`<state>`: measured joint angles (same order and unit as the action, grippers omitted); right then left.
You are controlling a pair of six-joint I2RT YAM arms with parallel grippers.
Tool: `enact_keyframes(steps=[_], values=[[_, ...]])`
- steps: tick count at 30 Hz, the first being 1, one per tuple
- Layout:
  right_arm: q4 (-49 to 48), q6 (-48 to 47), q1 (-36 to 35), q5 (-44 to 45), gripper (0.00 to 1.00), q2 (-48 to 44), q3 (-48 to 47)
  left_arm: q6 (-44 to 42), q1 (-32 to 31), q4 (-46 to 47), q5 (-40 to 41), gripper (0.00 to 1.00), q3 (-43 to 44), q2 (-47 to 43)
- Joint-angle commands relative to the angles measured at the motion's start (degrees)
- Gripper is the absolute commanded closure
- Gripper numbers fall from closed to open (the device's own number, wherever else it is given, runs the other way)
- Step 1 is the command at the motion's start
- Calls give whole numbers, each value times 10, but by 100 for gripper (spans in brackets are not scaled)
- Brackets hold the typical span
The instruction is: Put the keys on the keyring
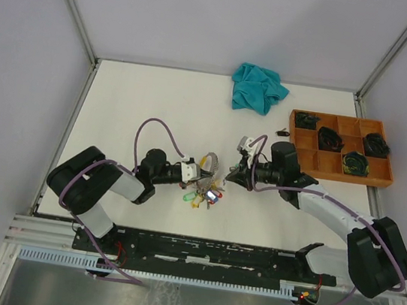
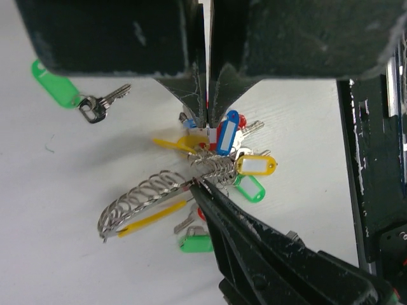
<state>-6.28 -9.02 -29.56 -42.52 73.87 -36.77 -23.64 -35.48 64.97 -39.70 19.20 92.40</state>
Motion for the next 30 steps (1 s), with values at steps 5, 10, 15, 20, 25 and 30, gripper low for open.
enact_keyframes(steps=[5,10,15,20,25,30], values=[[8,-77,-1,-22,99,-65,3,-13,3,46,-32,97,-7,-17],[67,-187,-13,-25,99,-53,-4,-23,7,45,-62,97,-8,-17],[78,-323,-31,-22,99,-43,7,-37,10,37,-102,97,-6,-14],[56,-379,-53,-7,100,-38,15,-64,10,20,-130,97,-3,-9],[58,-415,-80,17,100,-24,9,-90,10,20,-147,97,-4,-1],[47,-425,-103,50,100,-12,13,-95,10,27,-147,97,-5,7]])
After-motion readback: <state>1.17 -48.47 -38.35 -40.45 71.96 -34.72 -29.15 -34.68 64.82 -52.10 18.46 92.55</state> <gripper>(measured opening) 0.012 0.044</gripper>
